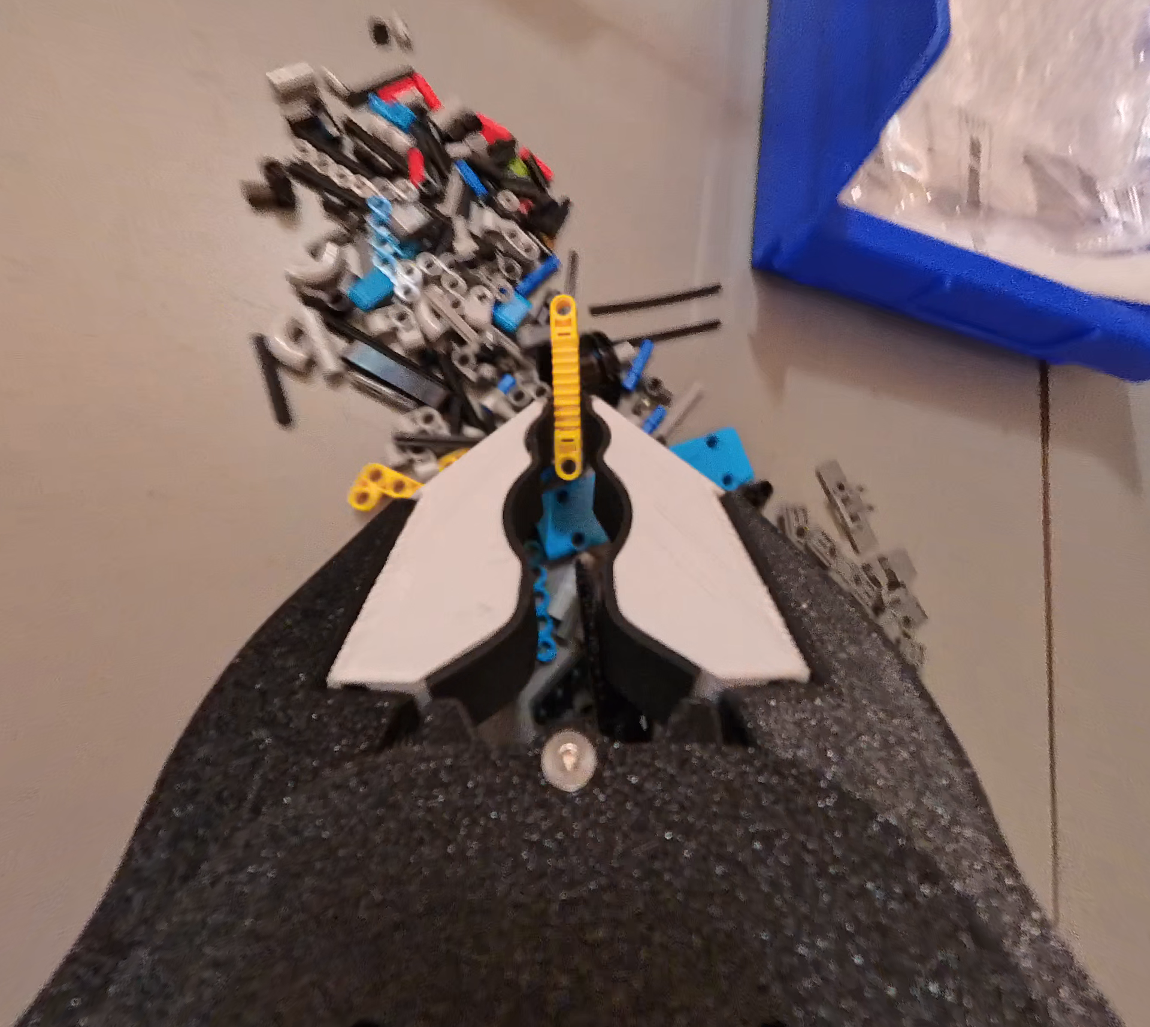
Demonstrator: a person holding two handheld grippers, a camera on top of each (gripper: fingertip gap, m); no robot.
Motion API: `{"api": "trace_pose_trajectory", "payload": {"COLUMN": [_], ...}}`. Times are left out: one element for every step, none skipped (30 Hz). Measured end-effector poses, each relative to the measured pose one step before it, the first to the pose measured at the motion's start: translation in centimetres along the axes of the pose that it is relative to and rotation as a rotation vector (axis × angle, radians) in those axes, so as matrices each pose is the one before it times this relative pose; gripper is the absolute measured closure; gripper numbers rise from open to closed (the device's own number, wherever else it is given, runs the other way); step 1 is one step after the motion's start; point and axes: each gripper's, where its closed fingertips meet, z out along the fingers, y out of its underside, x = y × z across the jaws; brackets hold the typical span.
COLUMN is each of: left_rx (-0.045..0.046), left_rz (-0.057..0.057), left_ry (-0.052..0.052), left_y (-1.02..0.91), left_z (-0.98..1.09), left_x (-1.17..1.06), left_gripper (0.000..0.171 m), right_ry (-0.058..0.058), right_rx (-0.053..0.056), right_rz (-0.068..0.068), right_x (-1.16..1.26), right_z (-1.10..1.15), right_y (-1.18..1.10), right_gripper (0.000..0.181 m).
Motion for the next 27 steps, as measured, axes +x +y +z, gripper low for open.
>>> {"api": "trace_pose_trajectory", "payload": {"left_rx": [0.00467, 0.00402, -0.0035, -0.00889, -0.00693, -0.00303, -0.00908, -0.01952, -0.02209, -0.01643, -0.007, 0.00242, 0.00781, 0.00528, -0.00408, -0.01154, -0.01479, -0.01459, -0.01197, -0.01127, -0.012, -0.01405, -0.01913, -0.01947, -0.00907, -0.00234, -0.00772], "left_rz": [0.0122, 0.001, -0.0053, -0.0019, 0.007, 0.0156, 0.03, 0.0504, 0.0613, 0.0565, 0.0314, -0.0005, -0.0163, -0.0135, -0.0038, 0.0059, 0.0116, 0.0135, 0.0138, 0.0112, 0.0073, 0.0042, 0.0034, 0.007, 0.0119, 0.0175, 0.018], "left_ry": [0.0029, 0.0074, 0.0119, 0.0241, 0.0219, 0.0077, -0.0003, -0.0206, -0.05, -0.0456, -0.0079, 0.0324, 0.0481, 0.0436, 0.0283, 0.007, -0.0021, -0.0019, -0.0001, 0.0044, 0.0069, 0.008, 0.0153, 0.0187, 0.005, -0.0094, -0.0208], "left_y": [-0.043, -0.024, 0.081, 0.146, 0.092, 0.04, 0.135, 0.305, 0.396, 0.394, 0.249, 0.009, -0.176, -0.217, -0.1, 0.025, 0.091, 0.079, 0.043, 0.002, -0.012, 0.002, 0.151, 0.231, 0.11, 0.024, 0.182], "left_z": [-0.017, -0.033, 0.019, 0.077, 0.064, 0.014, -0.022, -0.084, -0.147, -0.165, -0.109, -0.047, 0.03, 0.113, 0.205, 0.24, 0.258, 0.248, 0.236, 0.266, 0.308, 0.298, 0.273, 0.219, 0.115, -0.026, -0.19], "left_x": [0.182, 0.118, 0.116, 0.321, 0.36, 0.219, 0.075, -0.313, -0.823, -0.773, -0.22, 0.329, 0.552, 0.526, 0.328, 0.024, -0.096, -0.092, -0.113, -0.1, -0.128, -0.144, 0.015, 0.175, 0.099, 0.002, -0.123], "left_gripper": [0.147, 0.147, 0.147, 0.147, 0.147, 0.147, 0.147, 0.147, 0.147, 0.147, 0.147, 0.146, 0.143, 0.136, 0.133, 0.133, 0.133, 0.133, 0.134, 0.135, 0.137, 0.139, 0.143, 0.153, 0.157, 0.158, 0.158], "right_ry": [0.0052, -0.0087, -0.0037, -0.004, -0.0081, 0.0108, 0.0116, -0.0006, -0.011, -0.0379, -0.0961, -0.1766, -0.2392, -0.2186, -0.1052, -0.043, -0.0486, -0.0557, -0.0127, 0.0272, 0.0244, 0.0121, -0.0086, -0.0039, 0.0171, 0.0017, 0.0147], "right_rx": [-0.0291, -0.0161, -0.0011, 0.0033, 0.0129, 0.0301, 0.0374, 0.0453, 0.0548, 0.0596, 0.0634, 0.0502, 0.015, -0.0165, -0.0191, 0.0086, 0.0142, -0.0191, -0.0407, -0.0266, 0.0024, 0.0108, 0.0065, -0.0033, -0.02, -0.039, -0.038], "right_rz": [0.0038, 0.0069, 0.0126, 0.0165, 0.0107, 0.0047, -0.0117, -0.0326, -0.0476, -0.0527, -0.0471, -0.0426, -0.0431, -0.0462, -0.0489, -0.046, -0.0254, -0.0047, -0.0014, -0.0028, 0.0116, 0.0344, 0.0372, 0.0155, 0.0004, -0.015, -0.0217], "right_x": [0.492, 0.176, 0.212, 0.197, 0.039, 0.216, 0.05, -0.42, -0.898, -1.652, -2.879, -4.35, -5.419, -4.937, -2.78, -1.467, -1.238, -1.002, -0.088, 0.66, 0.684, 0.568, 0.21, 0.23, 0.469, 0.072, 0.159], "right_z": [0.158, 0.134, 0.042, 0.012, -0.113, -0.391, -0.593, -0.707, -0.748, -0.653, -0.438, -0.072, 0.462, 1.131, 1.57, 1.419, 1.131, 0.902, 0.755, 0.648, 0.666, 0.774, 0.943, 1.037, 1.012, 0.921, 0.737], "right_y": [0.643, 0.35, 0.136, 0.033, -0.209, -0.563, -0.871, -1.209, -1.441, -1.495, -1.468, -1.153, -0.455, 0.095, 0.146, -0.213, -0.399, -0.181, -0.037, -0.293, -0.832, -1.058, -0.99, -0.689, -0.241, 0.122, 0.17], "right_gripper": [0.175, 0.173, 0.171, 0.167, 0.159, 0.155, 0.153, 0.148, 0.145, 0.146, 0.148, 0.149, 0.145, 0.134, 0.13, 0.133, 0.136, 0.135, 0.133, 0.132, 0.134, 0.137, 0.138, 0.139, 0.142, 0.144, 0.147]}}
